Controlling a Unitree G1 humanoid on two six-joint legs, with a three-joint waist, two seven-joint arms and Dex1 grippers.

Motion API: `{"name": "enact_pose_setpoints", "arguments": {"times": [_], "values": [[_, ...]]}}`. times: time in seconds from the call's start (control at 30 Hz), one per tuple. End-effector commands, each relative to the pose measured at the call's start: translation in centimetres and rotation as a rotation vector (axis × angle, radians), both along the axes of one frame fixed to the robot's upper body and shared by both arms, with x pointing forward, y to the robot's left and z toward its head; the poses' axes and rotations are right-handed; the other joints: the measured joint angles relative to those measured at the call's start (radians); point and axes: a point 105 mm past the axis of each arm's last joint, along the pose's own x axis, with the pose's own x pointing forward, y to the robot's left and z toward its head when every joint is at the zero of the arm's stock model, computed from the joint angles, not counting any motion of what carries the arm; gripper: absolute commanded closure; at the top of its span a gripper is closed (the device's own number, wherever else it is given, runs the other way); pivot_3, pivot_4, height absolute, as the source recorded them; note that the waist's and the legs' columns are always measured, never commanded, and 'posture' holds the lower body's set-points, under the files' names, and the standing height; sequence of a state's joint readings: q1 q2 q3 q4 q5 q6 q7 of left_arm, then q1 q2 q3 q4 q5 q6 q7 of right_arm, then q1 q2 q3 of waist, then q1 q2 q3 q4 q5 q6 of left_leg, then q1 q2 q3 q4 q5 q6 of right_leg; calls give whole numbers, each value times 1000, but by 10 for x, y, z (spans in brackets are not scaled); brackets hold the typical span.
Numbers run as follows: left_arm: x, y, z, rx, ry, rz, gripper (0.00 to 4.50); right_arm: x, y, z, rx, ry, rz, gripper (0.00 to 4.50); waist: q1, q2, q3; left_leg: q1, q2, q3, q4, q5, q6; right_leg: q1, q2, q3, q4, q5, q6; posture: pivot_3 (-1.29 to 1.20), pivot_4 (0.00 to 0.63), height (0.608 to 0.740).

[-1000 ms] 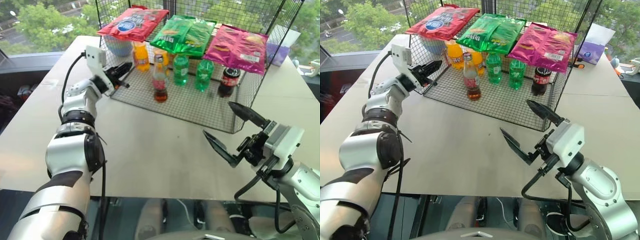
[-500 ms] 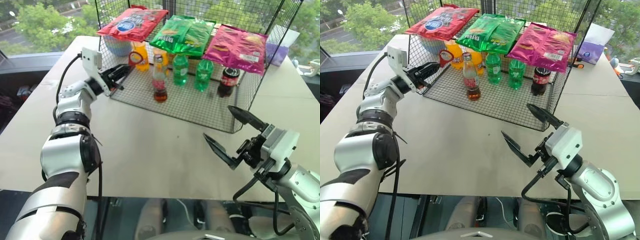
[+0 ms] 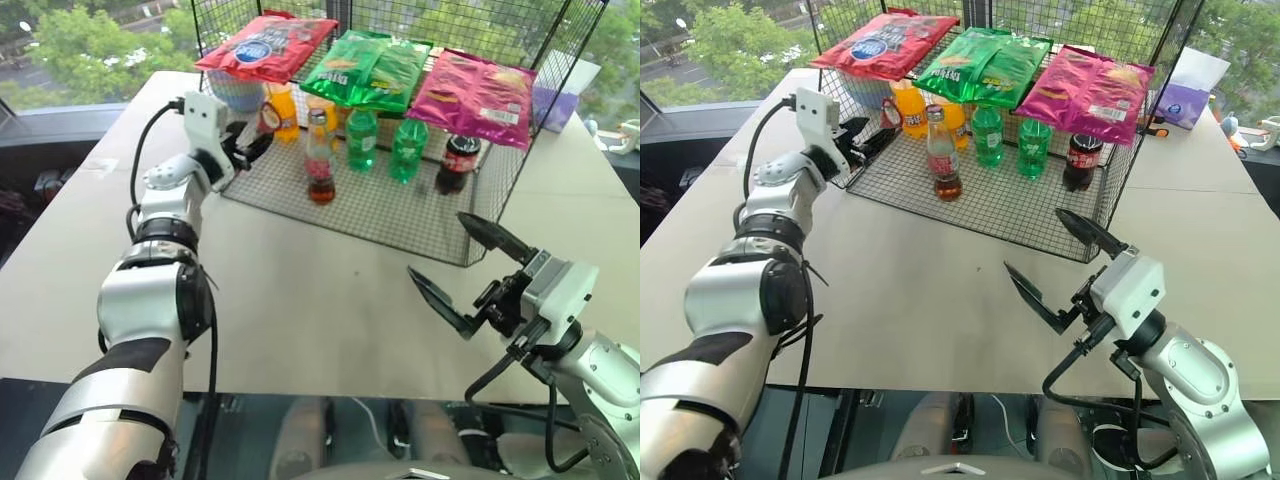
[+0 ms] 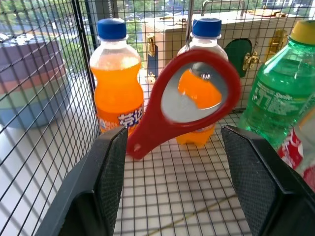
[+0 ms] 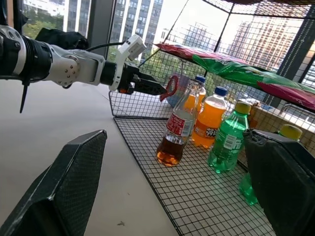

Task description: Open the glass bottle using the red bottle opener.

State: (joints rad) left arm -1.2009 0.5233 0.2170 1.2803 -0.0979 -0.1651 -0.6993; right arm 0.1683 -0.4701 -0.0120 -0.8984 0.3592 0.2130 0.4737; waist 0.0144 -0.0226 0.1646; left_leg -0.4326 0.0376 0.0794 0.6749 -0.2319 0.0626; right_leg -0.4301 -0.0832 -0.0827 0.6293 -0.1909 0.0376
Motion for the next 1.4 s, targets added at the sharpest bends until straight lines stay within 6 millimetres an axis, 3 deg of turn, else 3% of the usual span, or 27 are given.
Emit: {"name": "enact_pose_setpoints", "arguments": {"times": [0.03,0.23,0.37,0.47,0.53,1.1,1.33,1.4], "values": [[2,-3,24,19,-69,10,1409,-9,3,12,10,-58,4,0,0,0,0,0,0,0,0,0,0,0,0,0,0,0,0,0,150,740],[5,-10,26,21,-71,13,1409,-10,5,14,16,-60,-10,0,0,0,0,0,0,0,0,0,0,0,0,0,1,0,0,0,150,740],[5,-19,27,7,-68,-25,2346,-11,6,16,18,-61,-19,0,1,-1,1,0,0,0,2,0,0,0,0,0,2,0,0,0,150,740],[5,-22,28,-5,-69,-43,3814,-11,6,17,17,-61,-28,0,0,-1,1,0,0,0,2,0,0,0,0,0,2,0,0,0,150,740],[4,-23,29,-11,-70,-53,4421,-11,6,17,16,-59,-35,0,0,-1,1,0,0,0,2,0,0,0,0,0,2,0,0,0,150,740],[-4,-11,29,-22,-78,-106,4421,-10,5,11,17,-49,-38,0,0,-1,1,0,1,0,4,0,0,0,0,0,5,0,0,0,150,740],[1,2,27,-43,-70,13,1413,-10,6,11,15,-51,-32,0,0,-2,1,0,1,-1,7,0,0,0,-1,0,7,0,0,0,150,740],[2,3,26,-37,-70,35,1213,-10,6,12,15,-54,-32,0,0,-2,1,0,1,-1,8,0,0,0,-1,0,8,0,0,0,150,740]]}}
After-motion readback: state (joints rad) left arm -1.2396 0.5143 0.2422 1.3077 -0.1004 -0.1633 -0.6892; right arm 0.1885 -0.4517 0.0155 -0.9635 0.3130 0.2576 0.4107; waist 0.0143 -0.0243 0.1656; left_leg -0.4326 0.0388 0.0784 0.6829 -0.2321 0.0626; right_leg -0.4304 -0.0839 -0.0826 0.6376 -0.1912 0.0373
